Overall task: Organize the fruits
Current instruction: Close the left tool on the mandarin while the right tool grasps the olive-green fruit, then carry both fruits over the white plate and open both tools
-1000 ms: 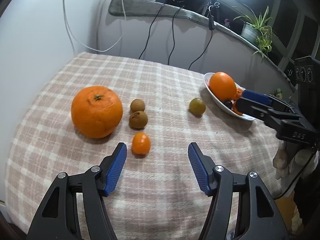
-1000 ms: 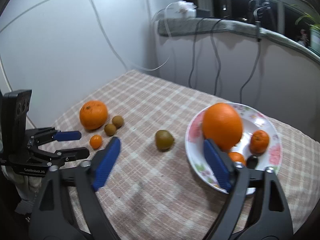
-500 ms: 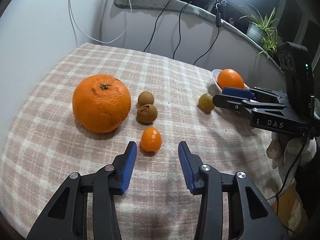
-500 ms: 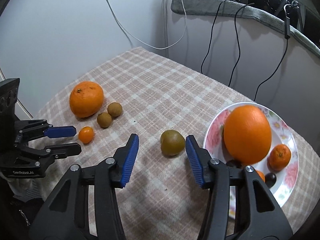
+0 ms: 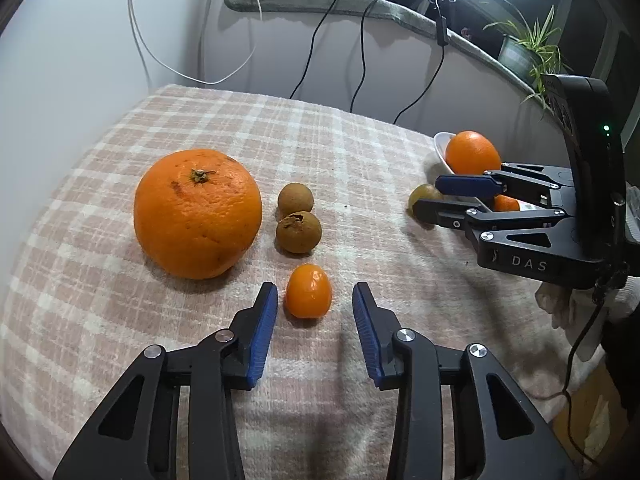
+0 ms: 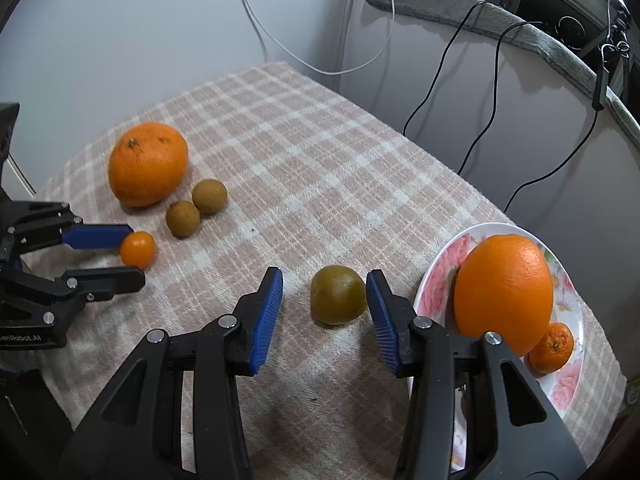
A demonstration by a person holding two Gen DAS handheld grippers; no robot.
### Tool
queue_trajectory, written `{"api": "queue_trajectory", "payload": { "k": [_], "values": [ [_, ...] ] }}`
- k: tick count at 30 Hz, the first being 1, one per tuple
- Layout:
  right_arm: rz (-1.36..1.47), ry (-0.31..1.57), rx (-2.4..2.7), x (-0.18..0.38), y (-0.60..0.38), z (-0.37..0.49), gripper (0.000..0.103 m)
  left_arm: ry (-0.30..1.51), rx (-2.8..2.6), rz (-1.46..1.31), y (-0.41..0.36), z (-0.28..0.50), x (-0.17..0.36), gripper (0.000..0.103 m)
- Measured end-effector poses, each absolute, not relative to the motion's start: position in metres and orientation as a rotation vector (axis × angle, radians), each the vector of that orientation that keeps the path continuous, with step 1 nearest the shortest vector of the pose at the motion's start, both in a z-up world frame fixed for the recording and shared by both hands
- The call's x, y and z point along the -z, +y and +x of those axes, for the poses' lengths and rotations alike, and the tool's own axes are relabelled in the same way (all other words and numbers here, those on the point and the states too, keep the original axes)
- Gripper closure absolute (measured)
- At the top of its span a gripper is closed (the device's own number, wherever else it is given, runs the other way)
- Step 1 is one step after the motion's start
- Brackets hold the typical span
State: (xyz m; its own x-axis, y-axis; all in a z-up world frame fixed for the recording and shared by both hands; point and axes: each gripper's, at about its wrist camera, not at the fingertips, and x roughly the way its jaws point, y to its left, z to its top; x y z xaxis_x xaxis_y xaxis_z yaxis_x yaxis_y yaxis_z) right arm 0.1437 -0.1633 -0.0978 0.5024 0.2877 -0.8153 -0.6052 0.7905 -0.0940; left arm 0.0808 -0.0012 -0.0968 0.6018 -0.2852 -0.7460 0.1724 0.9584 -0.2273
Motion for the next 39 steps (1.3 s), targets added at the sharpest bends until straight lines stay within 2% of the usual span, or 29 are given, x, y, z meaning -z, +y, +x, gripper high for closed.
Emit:
{"api": "queue_trajectory", "payload": {
  "k": [7,9,13,28,39],
  "values": [
    [-0.426,0.907,-0.534,0.103,-0.164,0.146,0.067,0.893,0.261,-0.128,-0.001,0.085,0.1,0.073],
    [-0.43,0.911,-0.524,0.104,-0.165,0.147,0.073,0.894,0.258,-0.126,-0.002,0.085,0.101,0.075],
    [-0.423,0.912,-0.515,0.105,-0.167,0.148,0.075,0.891,0.252,-0.13,0.001,0.087,0.101,0.081],
    [-0.337,0.871,-0.528,0.09,-0.178,0.136,0.076,0.858,0.281,-0.155,-0.001,0.081,0.087,0.081],
    [-0.24,0.817,-0.506,0.068,-0.21,0.118,0.076,0.818,0.347,-0.124,-0.03,0.084,0.069,0.081]
  ]
}}
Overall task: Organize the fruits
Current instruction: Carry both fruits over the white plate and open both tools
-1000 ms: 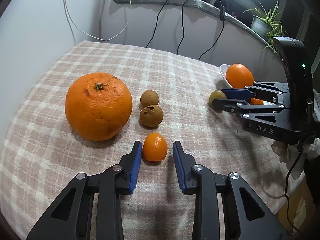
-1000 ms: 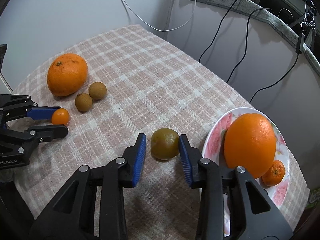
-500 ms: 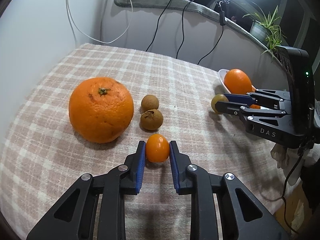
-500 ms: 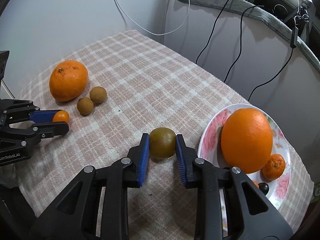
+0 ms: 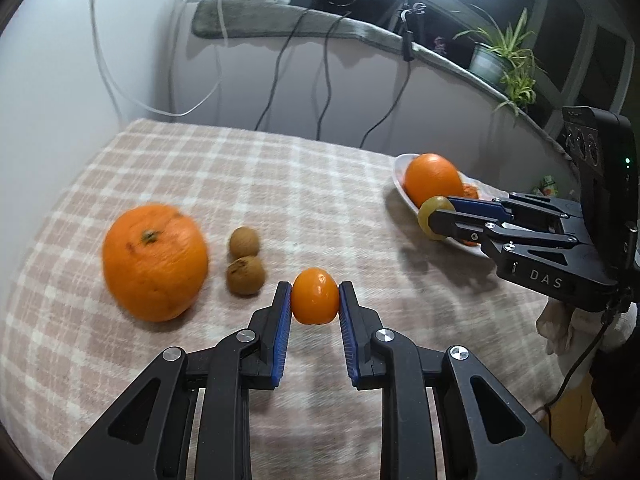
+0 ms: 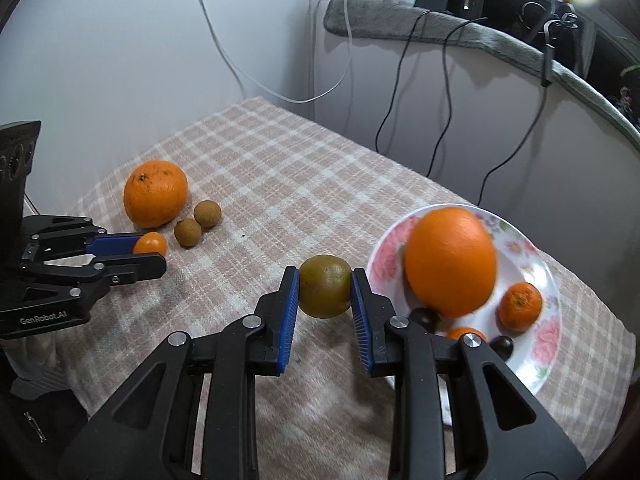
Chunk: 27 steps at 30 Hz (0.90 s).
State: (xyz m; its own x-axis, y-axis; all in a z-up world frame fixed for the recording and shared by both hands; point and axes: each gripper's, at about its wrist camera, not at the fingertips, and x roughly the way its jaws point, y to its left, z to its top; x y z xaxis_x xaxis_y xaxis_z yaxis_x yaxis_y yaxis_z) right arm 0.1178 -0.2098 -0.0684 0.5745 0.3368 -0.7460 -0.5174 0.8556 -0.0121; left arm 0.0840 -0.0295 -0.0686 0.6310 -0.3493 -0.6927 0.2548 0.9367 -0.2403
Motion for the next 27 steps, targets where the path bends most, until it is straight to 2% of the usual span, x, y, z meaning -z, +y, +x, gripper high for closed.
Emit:
{"api": "queue_trajectory", "payload": {
  "k": [27],
  "values": [
    [-0.08,0.787,-0.297,0.055,-0.336,0.112,0.076,0.795,0.536,-0.035,-0.133,0.107,0.051,0.081]
  ]
}}
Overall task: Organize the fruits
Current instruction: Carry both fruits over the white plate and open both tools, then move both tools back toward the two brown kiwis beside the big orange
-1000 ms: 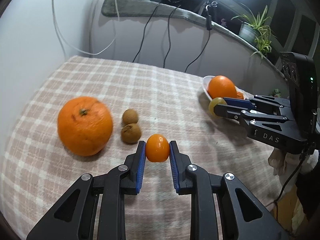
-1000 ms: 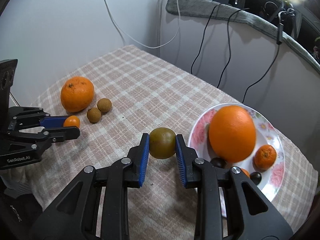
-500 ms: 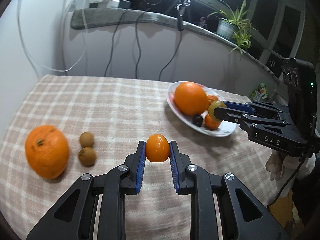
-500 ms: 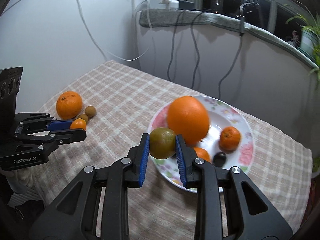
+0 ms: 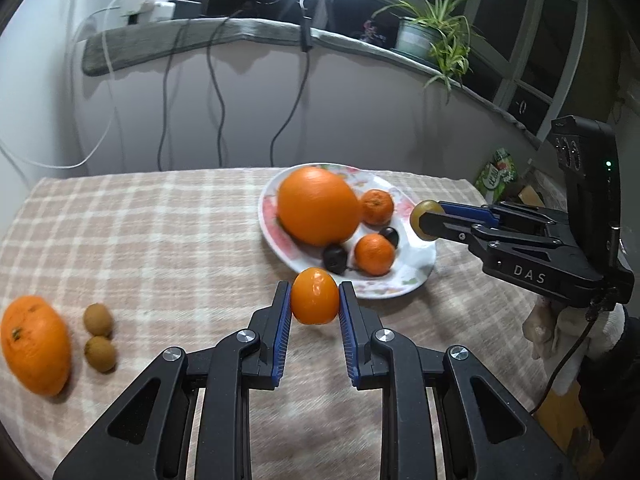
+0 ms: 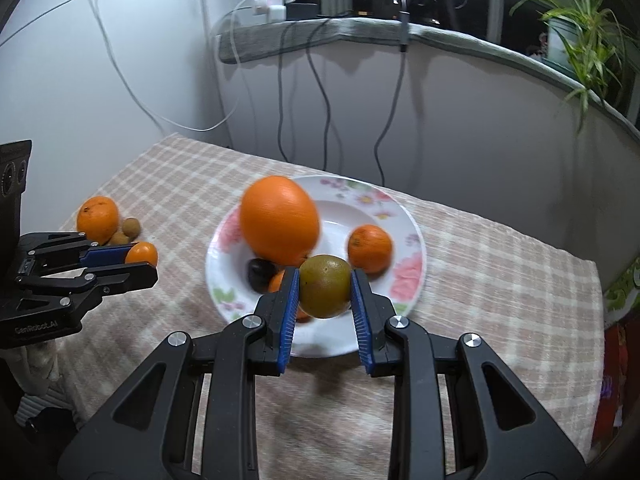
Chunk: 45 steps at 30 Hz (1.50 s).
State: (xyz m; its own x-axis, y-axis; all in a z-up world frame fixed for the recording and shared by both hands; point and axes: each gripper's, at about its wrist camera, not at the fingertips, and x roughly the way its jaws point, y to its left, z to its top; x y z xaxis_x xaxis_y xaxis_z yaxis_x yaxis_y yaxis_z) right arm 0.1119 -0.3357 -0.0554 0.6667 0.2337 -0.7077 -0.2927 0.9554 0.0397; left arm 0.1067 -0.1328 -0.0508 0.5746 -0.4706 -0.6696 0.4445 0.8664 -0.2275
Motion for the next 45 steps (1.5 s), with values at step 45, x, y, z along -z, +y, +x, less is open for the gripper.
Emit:
{"api": "queue_trajectory", "payload": {
  "k": [45],
  "values": [
    [-0.027,0.807,-0.256,0.074,-0.367,0.133,0.048,0.833,0.598,0.029,-0.187,0.128,0.06,0.069]
  ]
}}
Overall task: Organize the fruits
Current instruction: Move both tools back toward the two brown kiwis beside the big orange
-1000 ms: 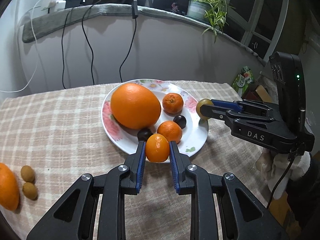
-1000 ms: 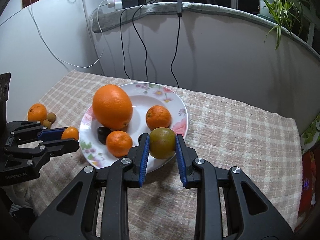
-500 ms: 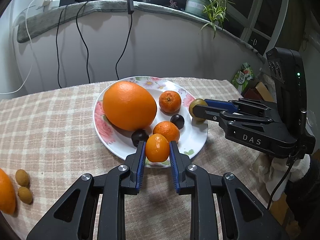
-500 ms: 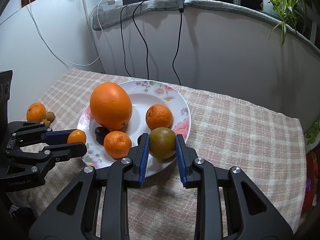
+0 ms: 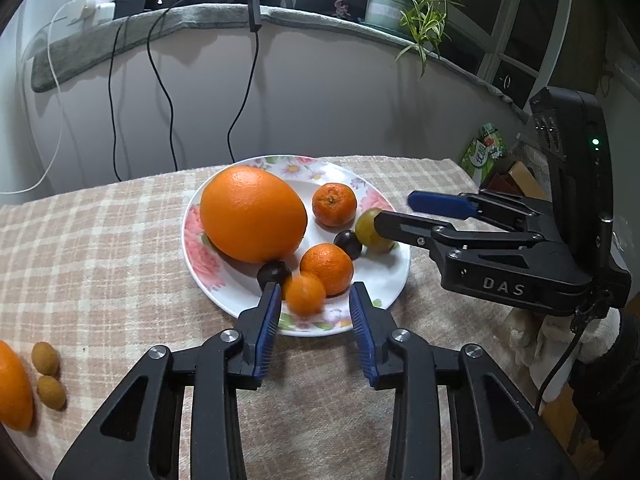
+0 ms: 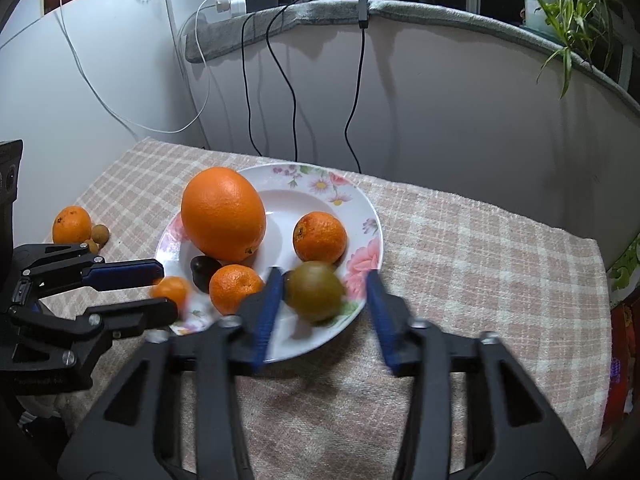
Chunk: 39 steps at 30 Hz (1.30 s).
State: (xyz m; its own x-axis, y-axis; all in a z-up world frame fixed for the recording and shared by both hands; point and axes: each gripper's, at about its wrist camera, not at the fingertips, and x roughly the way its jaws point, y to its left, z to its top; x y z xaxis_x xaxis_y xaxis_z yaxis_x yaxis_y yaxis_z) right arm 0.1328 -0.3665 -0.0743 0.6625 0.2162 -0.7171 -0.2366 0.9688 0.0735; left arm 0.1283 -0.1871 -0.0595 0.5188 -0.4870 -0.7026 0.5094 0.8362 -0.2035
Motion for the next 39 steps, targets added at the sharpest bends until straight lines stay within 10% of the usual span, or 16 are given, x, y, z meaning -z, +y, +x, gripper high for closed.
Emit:
{"api": "queue_trajectory", "payload": {
  "k": [12,39],
  "values": [
    [-0.016,0.768,-0.221,0.064,-0.369,0.127,0.019,0.831,0.584,0.016,-0.181,0.123,0.06,0.044],
    [-0.029,0.76,-0.274,0.049,-0.336,0.12,0.011,0.788,0.496,-0.012,-0.132,0.104,0.046,0.034]
  ]
}}
